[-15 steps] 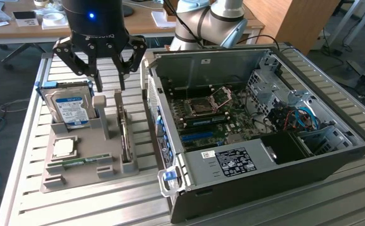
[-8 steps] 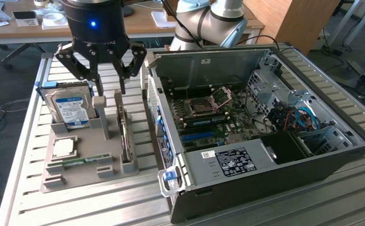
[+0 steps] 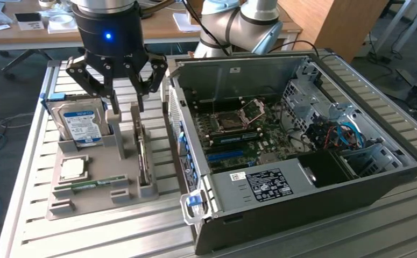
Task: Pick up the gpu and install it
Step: 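Pick up the gpu and move the gpu toward the slot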
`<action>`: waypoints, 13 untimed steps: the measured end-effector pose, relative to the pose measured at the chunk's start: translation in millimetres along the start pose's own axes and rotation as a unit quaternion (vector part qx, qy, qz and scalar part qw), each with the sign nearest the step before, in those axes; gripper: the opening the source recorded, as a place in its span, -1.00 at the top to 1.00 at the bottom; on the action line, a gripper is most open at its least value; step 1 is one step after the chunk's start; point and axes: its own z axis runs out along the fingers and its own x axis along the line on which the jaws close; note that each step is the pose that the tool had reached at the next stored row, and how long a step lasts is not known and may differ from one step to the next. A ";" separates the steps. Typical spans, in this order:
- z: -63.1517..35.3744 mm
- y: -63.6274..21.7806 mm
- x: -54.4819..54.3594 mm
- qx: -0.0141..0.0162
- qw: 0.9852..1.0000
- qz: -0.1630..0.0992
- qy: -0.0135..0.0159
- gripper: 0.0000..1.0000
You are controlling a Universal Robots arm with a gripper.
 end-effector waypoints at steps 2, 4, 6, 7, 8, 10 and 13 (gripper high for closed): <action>0.3 0.0 0.0 0.000 1.000 0.000 0.000 0.06; 3.6 -0.1 0.1 0.000 1.000 0.000 0.000 0.06; 7.0 -0.3 0.2 -0.001 1.000 0.000 0.000 0.06; 7.7 -0.3 0.2 -0.001 1.000 0.000 0.000 0.06; 7.9 -0.3 0.2 -0.001 1.000 0.000 0.000 0.06; 7.9 -0.4 0.2 -0.001 1.000 0.000 0.000 0.06; 8.1 -0.4 0.2 -0.001 1.000 0.000 0.000 0.06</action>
